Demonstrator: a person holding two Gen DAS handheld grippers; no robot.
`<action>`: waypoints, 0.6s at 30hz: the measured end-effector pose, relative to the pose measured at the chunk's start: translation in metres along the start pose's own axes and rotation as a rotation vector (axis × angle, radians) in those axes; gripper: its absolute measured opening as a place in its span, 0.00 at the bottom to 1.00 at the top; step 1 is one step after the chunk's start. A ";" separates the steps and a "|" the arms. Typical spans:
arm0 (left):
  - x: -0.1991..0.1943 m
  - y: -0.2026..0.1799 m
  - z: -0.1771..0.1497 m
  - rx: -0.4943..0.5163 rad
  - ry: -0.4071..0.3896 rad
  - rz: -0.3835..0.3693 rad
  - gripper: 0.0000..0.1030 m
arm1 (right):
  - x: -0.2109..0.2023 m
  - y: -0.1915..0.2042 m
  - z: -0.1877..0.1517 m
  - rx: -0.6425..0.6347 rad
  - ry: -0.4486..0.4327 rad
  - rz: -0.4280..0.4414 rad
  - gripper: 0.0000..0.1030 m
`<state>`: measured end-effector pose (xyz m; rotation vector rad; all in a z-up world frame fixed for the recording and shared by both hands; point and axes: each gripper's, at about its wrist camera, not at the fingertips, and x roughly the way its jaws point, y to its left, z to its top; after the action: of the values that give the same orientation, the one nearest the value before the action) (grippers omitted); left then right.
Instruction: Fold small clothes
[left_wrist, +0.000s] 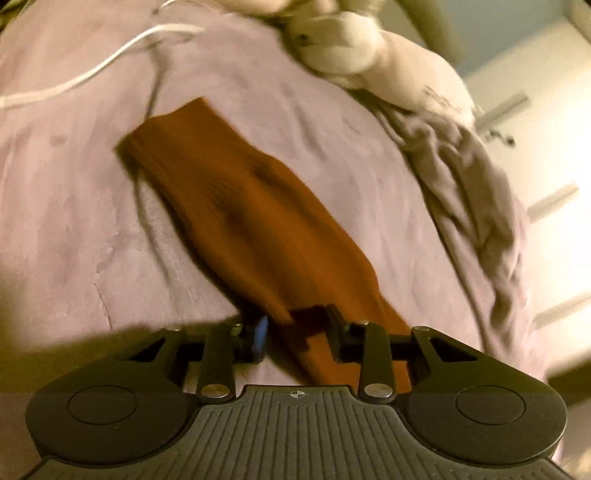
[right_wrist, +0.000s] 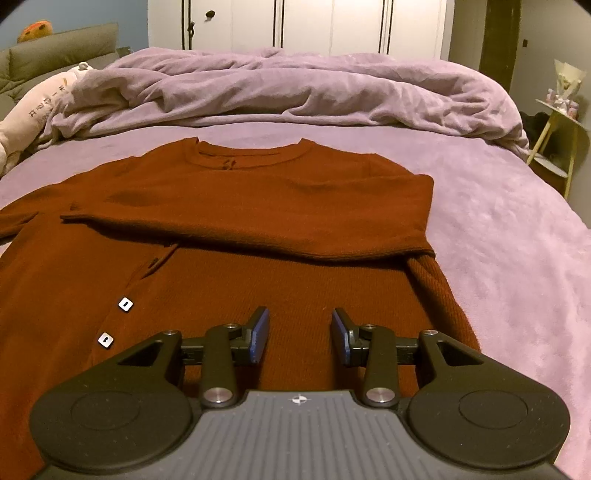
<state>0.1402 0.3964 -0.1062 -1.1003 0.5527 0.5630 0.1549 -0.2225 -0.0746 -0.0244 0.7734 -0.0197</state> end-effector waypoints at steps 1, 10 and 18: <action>0.000 0.006 0.003 -0.043 0.005 -0.019 0.29 | 0.000 0.001 0.000 -0.002 0.000 -0.003 0.36; -0.005 0.013 0.007 -0.042 -0.044 -0.045 0.08 | 0.001 0.003 -0.001 -0.010 -0.003 -0.008 0.37; -0.058 -0.147 -0.064 0.619 -0.120 -0.225 0.08 | -0.004 -0.005 -0.004 0.022 -0.019 0.025 0.38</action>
<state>0.1869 0.2774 0.0071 -0.5255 0.4470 0.2290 0.1498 -0.2273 -0.0744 0.0063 0.7541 -0.0046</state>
